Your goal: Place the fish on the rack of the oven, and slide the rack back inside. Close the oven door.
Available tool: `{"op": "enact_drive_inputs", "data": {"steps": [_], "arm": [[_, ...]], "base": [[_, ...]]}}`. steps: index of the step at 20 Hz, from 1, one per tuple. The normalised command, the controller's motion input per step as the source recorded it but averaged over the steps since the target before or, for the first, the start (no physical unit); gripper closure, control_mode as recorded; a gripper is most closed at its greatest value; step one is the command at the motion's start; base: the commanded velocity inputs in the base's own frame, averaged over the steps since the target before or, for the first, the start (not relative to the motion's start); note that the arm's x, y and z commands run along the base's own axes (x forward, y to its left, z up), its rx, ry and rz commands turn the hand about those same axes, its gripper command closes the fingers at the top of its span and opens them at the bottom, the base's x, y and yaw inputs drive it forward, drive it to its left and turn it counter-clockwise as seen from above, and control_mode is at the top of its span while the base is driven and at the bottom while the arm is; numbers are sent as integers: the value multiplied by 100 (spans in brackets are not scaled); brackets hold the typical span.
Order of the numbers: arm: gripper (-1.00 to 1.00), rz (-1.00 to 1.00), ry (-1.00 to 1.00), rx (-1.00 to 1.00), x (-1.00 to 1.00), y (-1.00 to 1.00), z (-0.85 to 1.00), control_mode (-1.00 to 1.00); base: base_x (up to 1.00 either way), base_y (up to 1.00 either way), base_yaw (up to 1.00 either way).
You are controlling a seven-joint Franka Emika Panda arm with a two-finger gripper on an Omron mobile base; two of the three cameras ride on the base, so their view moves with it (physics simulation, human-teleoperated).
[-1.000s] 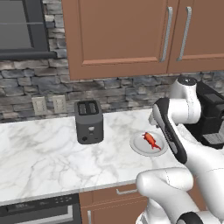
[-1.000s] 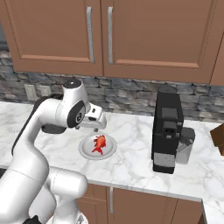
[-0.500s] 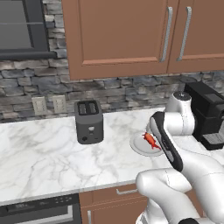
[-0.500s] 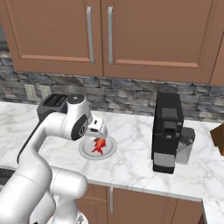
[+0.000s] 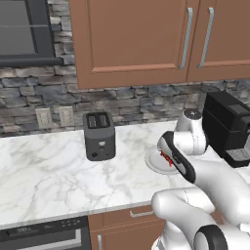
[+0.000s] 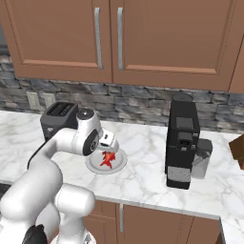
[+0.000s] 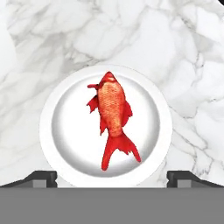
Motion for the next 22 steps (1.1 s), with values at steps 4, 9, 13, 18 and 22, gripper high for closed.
{"op": "enact_drive_inputs", "data": {"steps": [4,9,13,18,22], "arm": [[-100,0,0,0,32,-6,-34,-100],[-100,0,0,0,16,-20,-35,-100],[-100,0,0,0,14,-11,-35,-100],[-100,0,0,0,27,0,-32,-100],[-100,0,0,0,20,0,-30,-100]], "base": [[0,0,0],[0,0,0],[0,0,0],[0,0,0],[0,0,0]]}}
